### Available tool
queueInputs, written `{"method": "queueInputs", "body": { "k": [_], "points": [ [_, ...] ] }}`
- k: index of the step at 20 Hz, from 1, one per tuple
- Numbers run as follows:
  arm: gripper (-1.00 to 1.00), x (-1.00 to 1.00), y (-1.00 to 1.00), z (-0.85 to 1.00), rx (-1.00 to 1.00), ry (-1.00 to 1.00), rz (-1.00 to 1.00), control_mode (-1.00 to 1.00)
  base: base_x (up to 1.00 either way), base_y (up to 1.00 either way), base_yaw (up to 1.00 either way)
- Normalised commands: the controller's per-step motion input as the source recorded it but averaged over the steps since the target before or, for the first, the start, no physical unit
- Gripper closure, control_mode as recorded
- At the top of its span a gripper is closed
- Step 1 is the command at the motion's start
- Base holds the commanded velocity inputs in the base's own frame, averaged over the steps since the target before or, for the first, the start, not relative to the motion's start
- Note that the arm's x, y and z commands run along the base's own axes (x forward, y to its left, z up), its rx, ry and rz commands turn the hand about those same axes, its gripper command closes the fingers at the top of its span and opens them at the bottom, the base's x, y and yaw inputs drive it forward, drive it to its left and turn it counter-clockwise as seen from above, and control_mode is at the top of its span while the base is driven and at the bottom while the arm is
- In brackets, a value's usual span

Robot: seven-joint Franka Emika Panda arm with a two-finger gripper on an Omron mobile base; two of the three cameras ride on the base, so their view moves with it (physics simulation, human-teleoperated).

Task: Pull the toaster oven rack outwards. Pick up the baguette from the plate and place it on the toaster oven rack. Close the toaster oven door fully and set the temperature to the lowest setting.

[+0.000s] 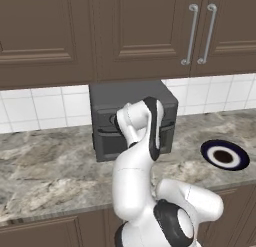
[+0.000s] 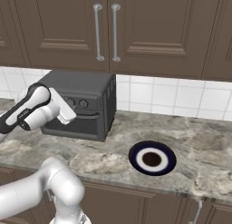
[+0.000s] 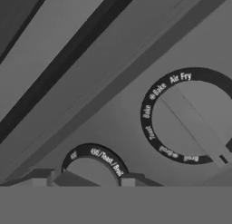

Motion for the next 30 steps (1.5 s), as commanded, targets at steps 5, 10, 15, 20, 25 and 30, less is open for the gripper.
{"method": "queueInputs", "body": {
  "k": [5,10,15,20,25,30],
  "points": [
    [1.0,0.62,-0.66,-0.28,-1.0,0.26,0.25,-1.0,0.0,0.0,0.0],
    [1.0,0.64,-0.42,-0.05,-1.0,0.27,0.27,-1.0,0.0,0.0,0.0],
    [1.0,0.6,-0.31,0.0,-1.0,0.27,0.26,-1.0,0.0,0.0,0.0],
    [1.0,-0.06,-0.61,-0.07,-1.0,0.31,0.1,-1.0,0.0,0.0,0.0],
    [1.0,-0.63,-1.0,-0.34,-1.0,0.32,-0.02,-1.0,0.0,0.0,0.0],
    [1.0,-0.46,-1.0,-0.18,-1.0,0.39,-0.07,-1.0,0.0,0.0,0.0]
  ]
}}
